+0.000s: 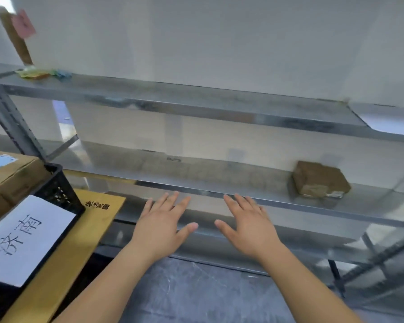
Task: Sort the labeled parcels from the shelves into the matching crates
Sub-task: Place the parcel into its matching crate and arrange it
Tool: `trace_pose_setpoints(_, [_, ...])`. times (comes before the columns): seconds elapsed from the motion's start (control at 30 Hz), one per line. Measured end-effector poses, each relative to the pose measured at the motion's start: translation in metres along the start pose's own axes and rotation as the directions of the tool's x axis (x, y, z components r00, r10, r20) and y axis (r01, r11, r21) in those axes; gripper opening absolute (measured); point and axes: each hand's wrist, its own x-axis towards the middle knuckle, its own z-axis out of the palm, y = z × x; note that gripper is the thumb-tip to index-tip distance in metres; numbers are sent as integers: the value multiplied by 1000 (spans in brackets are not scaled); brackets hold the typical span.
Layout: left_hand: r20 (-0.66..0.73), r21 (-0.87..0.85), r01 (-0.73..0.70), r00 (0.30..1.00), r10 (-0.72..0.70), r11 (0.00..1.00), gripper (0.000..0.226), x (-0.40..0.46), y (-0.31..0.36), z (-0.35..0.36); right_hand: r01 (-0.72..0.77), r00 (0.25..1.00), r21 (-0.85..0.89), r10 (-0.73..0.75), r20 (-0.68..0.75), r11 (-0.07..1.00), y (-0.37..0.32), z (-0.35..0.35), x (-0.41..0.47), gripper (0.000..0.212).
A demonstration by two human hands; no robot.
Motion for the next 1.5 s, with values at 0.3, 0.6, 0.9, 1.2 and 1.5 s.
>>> trace_pose_setpoints(0.3, [19, -27, -140, 990, 141, 990, 94, 76, 180, 21, -158, 987, 35, 160, -31, 987, 183, -44, -46, 78])
trace_pose_setpoints(0.6, [108, -67, -193, 974, 199, 979, 88, 125, 293, 56, -252, 967, 66, 253, -8, 965, 303, -68, -48, 78])
trace_pose_setpoints(0.9, [132, -71, -249, 958, 256, 966, 81, 211, 328, 78, -283, 958, 80, 286, -23, 956, 363, -69, 4, 79])
trace_pose_setpoints(1.2, [178, -101, -317, 927, 331, 943, 82, 309, 350, 96, -347, 938, 36, 347, 8, 937, 403, -75, 75, 79])
trace_pose_setpoints(1.5, [248, -216, -264, 916, 314, 940, 97, 379, 360, 143, -349, 933, -33, 351, 82, 936, 442, -61, 143, 82])
